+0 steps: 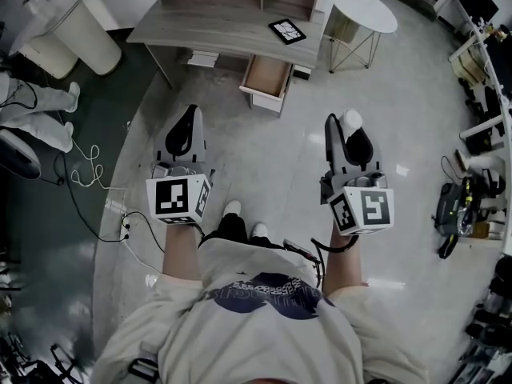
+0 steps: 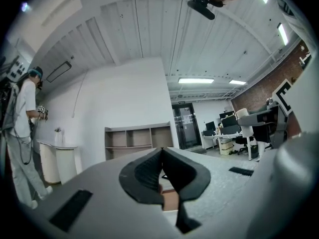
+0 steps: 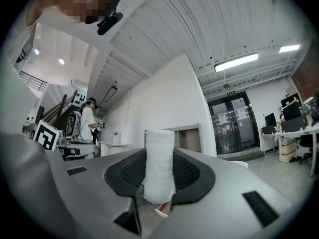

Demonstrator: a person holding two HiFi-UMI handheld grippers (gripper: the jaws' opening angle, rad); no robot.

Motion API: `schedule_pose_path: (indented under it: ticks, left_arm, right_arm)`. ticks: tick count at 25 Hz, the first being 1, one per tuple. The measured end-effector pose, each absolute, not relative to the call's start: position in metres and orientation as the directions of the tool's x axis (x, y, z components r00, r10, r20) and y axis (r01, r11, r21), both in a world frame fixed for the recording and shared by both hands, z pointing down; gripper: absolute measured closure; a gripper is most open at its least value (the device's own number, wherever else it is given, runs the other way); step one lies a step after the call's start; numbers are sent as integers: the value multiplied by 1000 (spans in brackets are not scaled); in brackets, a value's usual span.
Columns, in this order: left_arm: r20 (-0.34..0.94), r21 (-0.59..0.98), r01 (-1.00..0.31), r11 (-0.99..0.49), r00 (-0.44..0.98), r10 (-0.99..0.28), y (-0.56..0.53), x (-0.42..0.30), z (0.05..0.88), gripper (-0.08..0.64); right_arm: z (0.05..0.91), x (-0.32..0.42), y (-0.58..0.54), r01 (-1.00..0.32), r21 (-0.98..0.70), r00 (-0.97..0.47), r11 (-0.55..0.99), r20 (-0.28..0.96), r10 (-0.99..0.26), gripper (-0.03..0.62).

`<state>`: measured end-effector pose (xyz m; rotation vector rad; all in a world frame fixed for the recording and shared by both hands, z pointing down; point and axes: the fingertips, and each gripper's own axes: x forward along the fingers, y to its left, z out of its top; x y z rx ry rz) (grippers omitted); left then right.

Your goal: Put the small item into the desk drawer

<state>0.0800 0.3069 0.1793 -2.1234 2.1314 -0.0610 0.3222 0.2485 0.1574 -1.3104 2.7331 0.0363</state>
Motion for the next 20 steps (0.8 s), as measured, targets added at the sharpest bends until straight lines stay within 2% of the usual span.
schedule_pose_path:
  ticks: [8,20]
  left_arm:
    - [-65,-116,-993,16,-8,-998,265,48,191,551]
    - [-79,-114,-990,-87,96,-992,137,-18,184,551]
  right_arm:
    - [176,294,211,-779,-27,-622,626,-84,-778,466]
    - [184,232,116,-835,-19,-549,550,-54,-834,466]
